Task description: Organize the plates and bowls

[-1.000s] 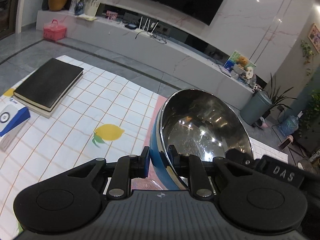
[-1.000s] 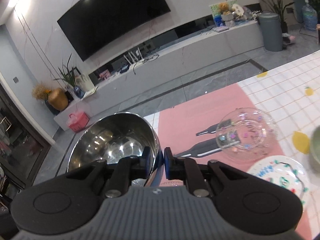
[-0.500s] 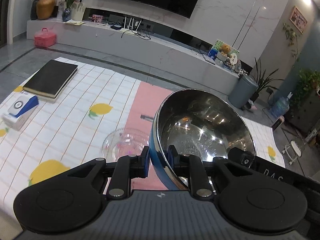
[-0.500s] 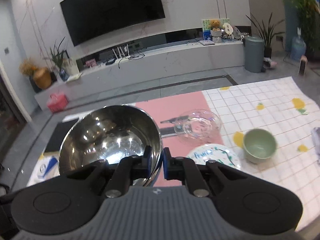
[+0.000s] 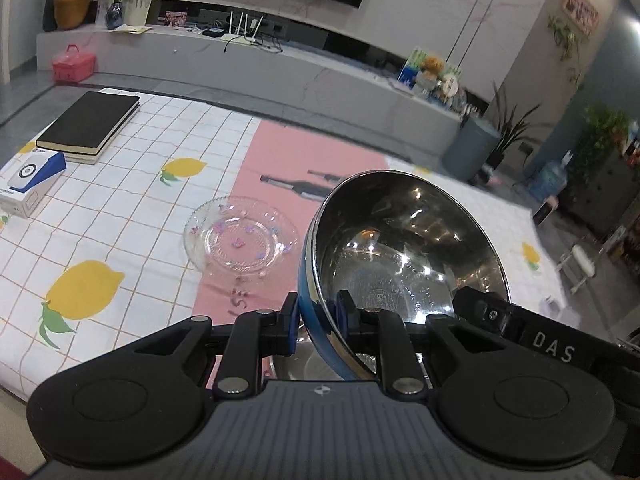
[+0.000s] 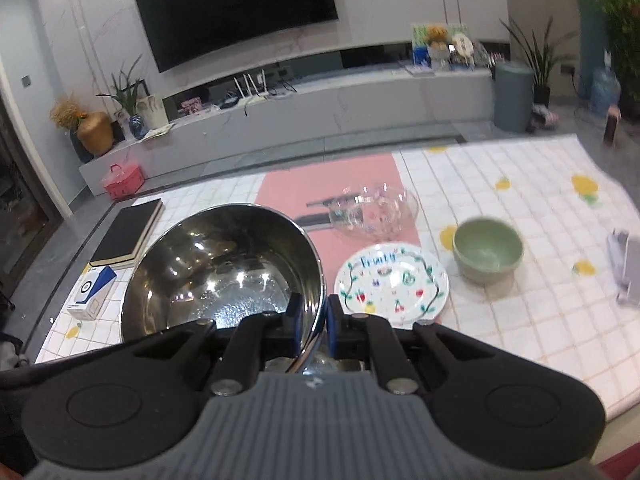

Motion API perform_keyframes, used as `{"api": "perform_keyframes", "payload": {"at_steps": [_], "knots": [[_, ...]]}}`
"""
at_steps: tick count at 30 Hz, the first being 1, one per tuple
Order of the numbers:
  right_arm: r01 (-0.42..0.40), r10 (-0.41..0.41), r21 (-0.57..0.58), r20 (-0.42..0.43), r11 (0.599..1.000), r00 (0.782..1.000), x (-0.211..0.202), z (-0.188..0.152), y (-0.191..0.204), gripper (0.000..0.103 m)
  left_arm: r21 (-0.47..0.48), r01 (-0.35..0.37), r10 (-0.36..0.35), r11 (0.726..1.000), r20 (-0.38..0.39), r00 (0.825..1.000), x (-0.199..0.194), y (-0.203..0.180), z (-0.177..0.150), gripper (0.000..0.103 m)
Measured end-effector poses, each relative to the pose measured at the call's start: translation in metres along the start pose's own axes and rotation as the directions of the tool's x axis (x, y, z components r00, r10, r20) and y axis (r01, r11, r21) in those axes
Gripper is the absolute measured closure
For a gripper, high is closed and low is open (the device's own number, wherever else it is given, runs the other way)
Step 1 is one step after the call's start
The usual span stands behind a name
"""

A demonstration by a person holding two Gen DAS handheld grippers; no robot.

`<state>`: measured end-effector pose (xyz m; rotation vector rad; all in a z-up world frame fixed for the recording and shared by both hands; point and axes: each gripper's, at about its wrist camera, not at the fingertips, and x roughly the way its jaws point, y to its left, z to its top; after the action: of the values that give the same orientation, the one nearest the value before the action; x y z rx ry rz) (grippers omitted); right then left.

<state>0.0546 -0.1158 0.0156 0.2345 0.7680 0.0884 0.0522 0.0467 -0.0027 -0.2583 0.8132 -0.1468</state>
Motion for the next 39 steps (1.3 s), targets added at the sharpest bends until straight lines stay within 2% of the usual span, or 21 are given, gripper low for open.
{"api": "perform_keyframes", "payload": {"at_steps": [4, 9, 16, 21, 27, 31, 33, 36, 38, 39], "knots": [[-0.017, 0.018, 0.021, -0.064, 1.0, 0.998, 0.018, -0.009, -0.013, 0.093, 0.023, -0.029, 0.03, 0.999, -0.033, 0.999, 0.012, -0.001, -0.008, 0.082], [0.008, -0.006, 0.011, -0.126, 1.0, 0.992, 0.031, -0.017, -0.021, 0.092, 0.097, -0.04, 0.049, 0.995, -0.093, 0.995, 0.026, -0.011, -0.022, 0.079], [0.019, -0.018, 0.003, -0.187, 1.0, 0.982, 0.047, -0.025, -0.028, 0.092, 0.112, -0.048, 0.065, 0.993, -0.155, 0.986, 0.039, -0.013, -0.031, 0.078], [0.044, -0.051, -0.036, -0.199, 0.998, 0.979, 0.055, -0.032, -0.022, 0.09, 0.113, -0.058, 0.078, 0.992, -0.181, 0.98, 0.046, -0.009, -0.033, 0.078], [0.102, -0.112, -0.07, -0.159, 0.992, 0.981, 0.054, -0.037, -0.012, 0.081, 0.143, -0.069, 0.094, 0.987, -0.183, 0.979, 0.047, -0.014, -0.034, 0.076], [0.108, -0.12, -0.089, -0.149, 0.99, 0.981, 0.054, -0.038, -0.009, 0.081, 0.127, -0.078, 0.1, 0.989, -0.183, 0.978, 0.046, -0.011, -0.032, 0.073], [0.106, -0.118, -0.09, -0.143, 0.99, 0.983, 0.053, -0.037, -0.009, 0.081, 0.13, -0.087, 0.11, 0.988, -0.178, 0.978, 0.043, -0.012, -0.031, 0.069], [0.107, -0.118, -0.092, -0.125, 0.99, 0.985, 0.05, -0.036, -0.008, 0.081, 0.157, -0.102, 0.128, 0.982, -0.17, 0.977, 0.037, -0.016, -0.029, 0.054], [0.108, -0.119, -0.093, -0.12, 0.99, 0.986, 0.05, -0.036, -0.008, 0.081, 0.203, -0.149, 0.179, 0.968, -0.137, 0.974, 0.033, -0.021, -0.029, 0.042], [0.106, -0.117, -0.093, -0.122, 0.99, 0.986, 0.051, -0.036, -0.008, 0.08, 0.22, -0.165, 0.193, 0.961, -0.117, 0.974, 0.031, -0.022, -0.028, 0.041]]}}
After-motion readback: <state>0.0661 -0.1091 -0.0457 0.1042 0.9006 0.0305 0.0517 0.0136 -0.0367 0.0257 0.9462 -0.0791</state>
